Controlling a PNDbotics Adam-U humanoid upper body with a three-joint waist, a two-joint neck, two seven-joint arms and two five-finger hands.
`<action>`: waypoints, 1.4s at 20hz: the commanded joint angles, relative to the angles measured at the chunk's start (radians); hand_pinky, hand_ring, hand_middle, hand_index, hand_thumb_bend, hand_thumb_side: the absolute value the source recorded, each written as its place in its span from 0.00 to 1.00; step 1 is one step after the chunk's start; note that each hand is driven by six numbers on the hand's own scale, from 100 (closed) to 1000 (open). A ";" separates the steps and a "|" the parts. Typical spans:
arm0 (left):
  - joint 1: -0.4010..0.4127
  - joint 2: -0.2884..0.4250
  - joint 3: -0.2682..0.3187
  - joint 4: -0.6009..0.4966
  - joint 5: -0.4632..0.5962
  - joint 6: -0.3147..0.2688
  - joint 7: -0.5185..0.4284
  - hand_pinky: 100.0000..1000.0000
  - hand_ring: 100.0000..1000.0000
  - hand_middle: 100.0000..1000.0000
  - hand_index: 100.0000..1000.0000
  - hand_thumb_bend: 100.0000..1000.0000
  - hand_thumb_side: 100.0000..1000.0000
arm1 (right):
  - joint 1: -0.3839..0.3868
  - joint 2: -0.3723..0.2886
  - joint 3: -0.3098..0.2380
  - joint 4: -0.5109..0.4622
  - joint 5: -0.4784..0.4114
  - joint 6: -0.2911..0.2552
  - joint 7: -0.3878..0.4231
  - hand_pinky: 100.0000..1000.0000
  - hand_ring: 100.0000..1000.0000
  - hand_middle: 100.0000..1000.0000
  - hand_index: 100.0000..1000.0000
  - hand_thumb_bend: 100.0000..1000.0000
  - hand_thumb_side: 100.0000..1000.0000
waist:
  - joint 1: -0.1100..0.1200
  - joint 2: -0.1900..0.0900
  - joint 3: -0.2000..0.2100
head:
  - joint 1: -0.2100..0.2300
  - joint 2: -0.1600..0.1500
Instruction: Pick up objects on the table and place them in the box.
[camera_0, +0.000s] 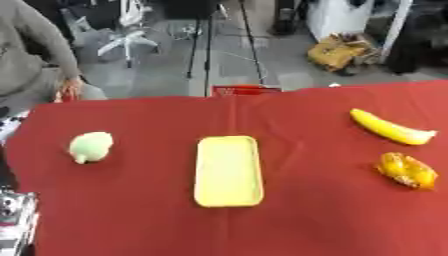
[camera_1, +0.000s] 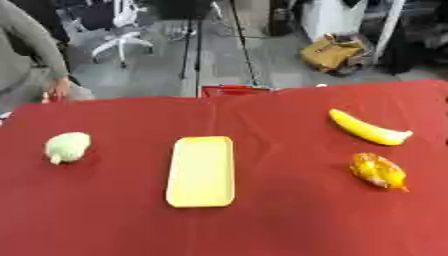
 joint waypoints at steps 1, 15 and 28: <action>-0.010 0.019 0.005 -0.021 -0.007 0.002 -0.002 0.63 0.69 0.74 0.76 0.69 0.87 | -0.008 -0.017 -0.008 -0.013 0.005 -0.002 0.002 0.59 0.64 0.76 0.84 0.00 0.63 | -0.010 0.002 -0.001 | -0.001 -0.006; -0.017 0.040 0.008 -0.007 -0.023 0.025 -0.011 0.63 0.69 0.73 0.76 0.71 0.81 | -0.009 -0.017 -0.008 -0.013 0.005 -0.001 0.002 0.59 0.64 0.76 0.84 0.00 0.63 | -0.010 0.001 -0.001 | -0.001 -0.008; -0.182 0.346 -0.072 0.329 -0.535 0.378 -0.459 0.72 0.76 0.78 0.82 0.77 0.60 | -0.009 -0.022 0.000 -0.010 0.001 -0.003 0.010 0.59 0.64 0.76 0.84 0.00 0.63 | -0.003 -0.007 -0.018 | 0.009 -0.007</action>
